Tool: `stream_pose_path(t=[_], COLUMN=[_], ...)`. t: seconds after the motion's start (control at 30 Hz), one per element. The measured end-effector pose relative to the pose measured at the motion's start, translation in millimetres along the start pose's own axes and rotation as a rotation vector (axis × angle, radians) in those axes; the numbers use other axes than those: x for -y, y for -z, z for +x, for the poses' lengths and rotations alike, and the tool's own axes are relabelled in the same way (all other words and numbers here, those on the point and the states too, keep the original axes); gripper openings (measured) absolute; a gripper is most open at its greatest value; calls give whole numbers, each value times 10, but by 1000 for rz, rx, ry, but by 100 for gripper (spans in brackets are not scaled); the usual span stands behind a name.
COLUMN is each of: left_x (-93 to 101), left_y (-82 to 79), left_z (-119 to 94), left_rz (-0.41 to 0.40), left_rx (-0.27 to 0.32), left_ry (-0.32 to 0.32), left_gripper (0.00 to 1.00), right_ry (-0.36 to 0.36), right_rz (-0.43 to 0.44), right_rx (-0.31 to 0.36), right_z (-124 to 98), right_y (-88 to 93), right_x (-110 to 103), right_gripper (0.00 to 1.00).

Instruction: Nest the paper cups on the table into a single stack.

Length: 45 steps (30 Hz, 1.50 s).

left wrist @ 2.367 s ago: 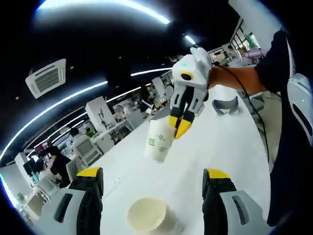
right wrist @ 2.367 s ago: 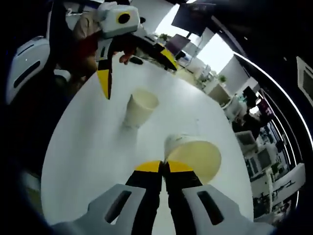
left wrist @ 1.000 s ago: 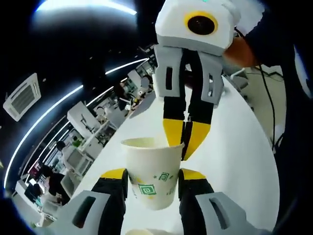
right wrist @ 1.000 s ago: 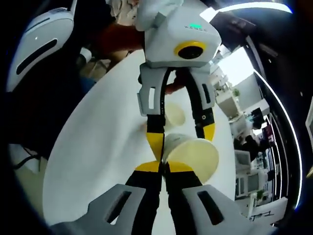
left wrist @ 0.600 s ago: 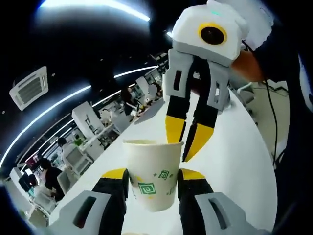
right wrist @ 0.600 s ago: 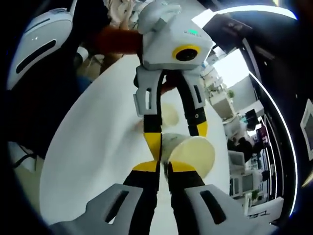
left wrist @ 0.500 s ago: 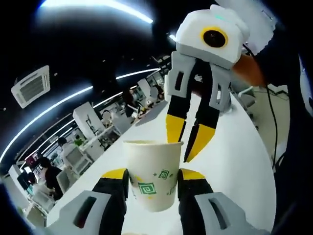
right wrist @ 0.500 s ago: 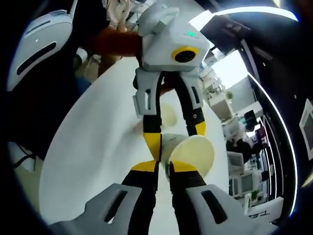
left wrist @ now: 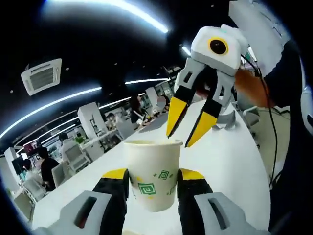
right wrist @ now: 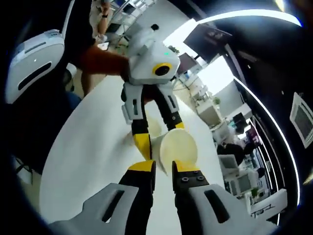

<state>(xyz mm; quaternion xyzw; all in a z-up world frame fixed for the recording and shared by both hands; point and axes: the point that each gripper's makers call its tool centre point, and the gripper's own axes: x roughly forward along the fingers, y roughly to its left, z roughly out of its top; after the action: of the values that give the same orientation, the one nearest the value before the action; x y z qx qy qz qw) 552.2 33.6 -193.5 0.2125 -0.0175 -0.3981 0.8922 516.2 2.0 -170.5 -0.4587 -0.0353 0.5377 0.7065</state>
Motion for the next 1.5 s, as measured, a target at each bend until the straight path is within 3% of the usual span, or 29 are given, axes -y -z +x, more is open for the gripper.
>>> stream_pose_path(t=[0.27, 0.47, 0.67, 0.77, 0.9, 0.97, 1.03, 1.23, 1.4, 1.5], left_x=[-190, -293, -350, -366, -365, -357, -357, -304, -263, -222], left_y=[-105, -121, -104, -83, -59, -41, -16, 31, 63, 91], left_z=[-160, -321, -458, -504, -570, -589, -603, -639, -674, -680], left_rz=[-155, -244, -320, -337, -359, -367, -371, -379, -383, -377], left_rx=[110, 166, 215, 225, 240, 245, 244, 246, 250, 246], left_ry=[-53, -74, -85, -92, -93, -92, -94, -82, -78, -74], left_gripper=[42, 41, 42, 42, 42, 42, 42, 42, 42, 42], right_ry=[86, 97, 78, 66, 13, -19, -28, -83, -119, -134], right_rz=[175, 319, 505, 590, 728, 771, 777, 791, 799, 799], right_rx=[163, 297, 431, 489, 553, 566, 559, 581, 591, 592], right_z=[-136, -165, -45, 3, 93, 163, 234, 356, 466, 534], right_y=[-103, -161, -168, -160, -170, -180, -178, -327, -433, -495], right_x=[171, 209, 202, 212, 189, 150, 124, 45, 15, 0], right_gripper=[18, 22, 31, 38, 62, 75, 81, 81, 87, 84])
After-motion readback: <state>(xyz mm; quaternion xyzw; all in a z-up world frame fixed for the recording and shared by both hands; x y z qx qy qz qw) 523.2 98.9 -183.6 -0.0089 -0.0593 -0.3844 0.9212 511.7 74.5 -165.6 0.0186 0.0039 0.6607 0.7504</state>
